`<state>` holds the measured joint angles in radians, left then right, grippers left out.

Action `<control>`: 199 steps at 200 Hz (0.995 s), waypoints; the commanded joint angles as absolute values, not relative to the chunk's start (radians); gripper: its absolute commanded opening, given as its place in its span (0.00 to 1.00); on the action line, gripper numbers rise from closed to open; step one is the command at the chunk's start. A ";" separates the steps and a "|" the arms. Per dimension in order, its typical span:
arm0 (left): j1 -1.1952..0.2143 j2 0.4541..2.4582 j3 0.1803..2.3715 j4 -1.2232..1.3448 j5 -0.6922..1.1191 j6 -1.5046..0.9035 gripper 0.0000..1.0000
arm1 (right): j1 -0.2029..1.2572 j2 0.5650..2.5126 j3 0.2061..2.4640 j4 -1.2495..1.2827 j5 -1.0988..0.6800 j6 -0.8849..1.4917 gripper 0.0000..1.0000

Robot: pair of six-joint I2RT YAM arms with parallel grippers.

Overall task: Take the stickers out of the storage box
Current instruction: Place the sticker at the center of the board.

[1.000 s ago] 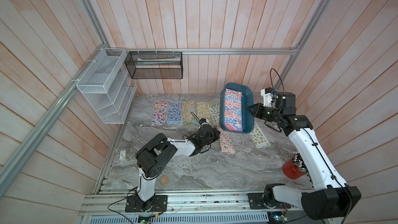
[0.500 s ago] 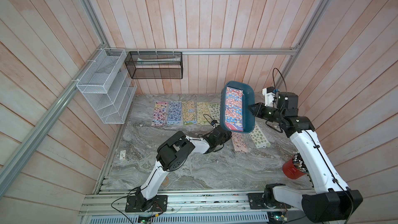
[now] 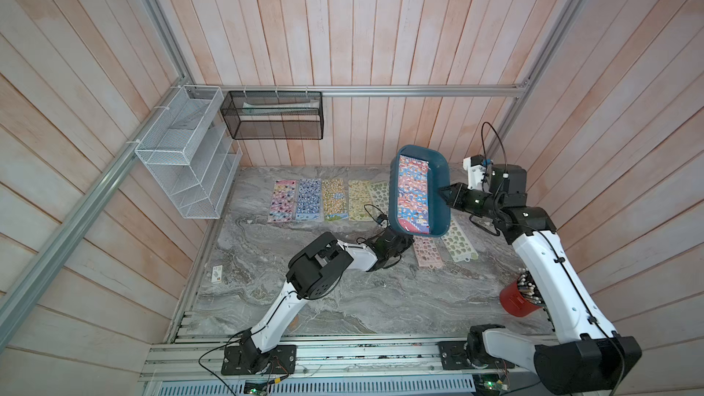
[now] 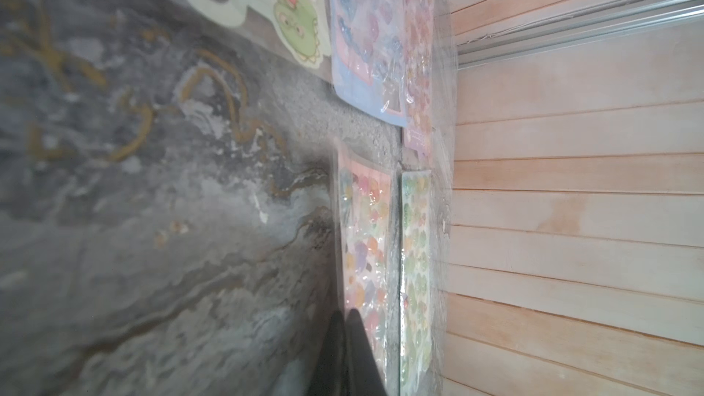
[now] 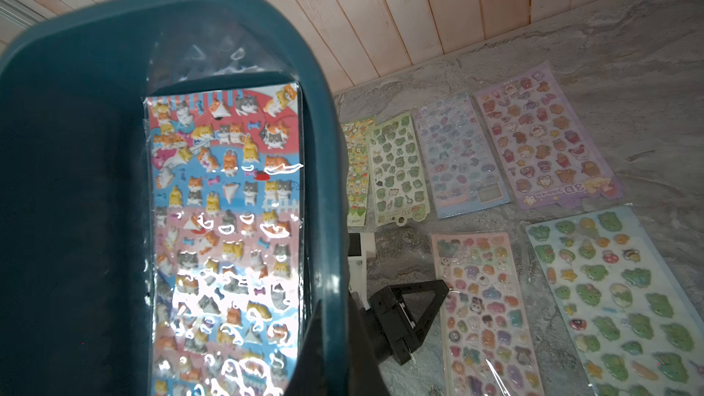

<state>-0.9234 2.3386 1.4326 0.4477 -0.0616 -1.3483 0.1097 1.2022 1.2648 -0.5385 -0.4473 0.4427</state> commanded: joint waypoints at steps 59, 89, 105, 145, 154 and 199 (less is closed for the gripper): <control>-0.946 2.394 1.498 0.393 -0.111 -1.380 0.25 | 0.108 1.183 1.269 -0.505 -0.477 0.451 0.00; -0.945 2.387 1.477 0.395 -0.130 -1.404 0.30 | 0.108 1.179 1.265 -0.504 -0.477 0.452 0.00; -0.979 2.367 1.448 0.404 -0.152 -1.406 0.34 | 0.107 1.176 1.263 -0.505 -0.476 0.451 0.00; -0.983 2.252 1.335 0.410 -0.253 -1.346 0.48 | 0.107 1.174 1.265 -0.508 -0.478 0.450 0.00; -0.983 2.218 1.299 0.421 -0.278 -1.333 0.51 | 0.110 1.177 1.268 -0.512 -0.480 0.449 0.00; -0.982 2.044 1.126 0.450 -0.352 -1.251 0.59 | 0.128 1.189 1.281 -0.529 -0.463 0.442 0.00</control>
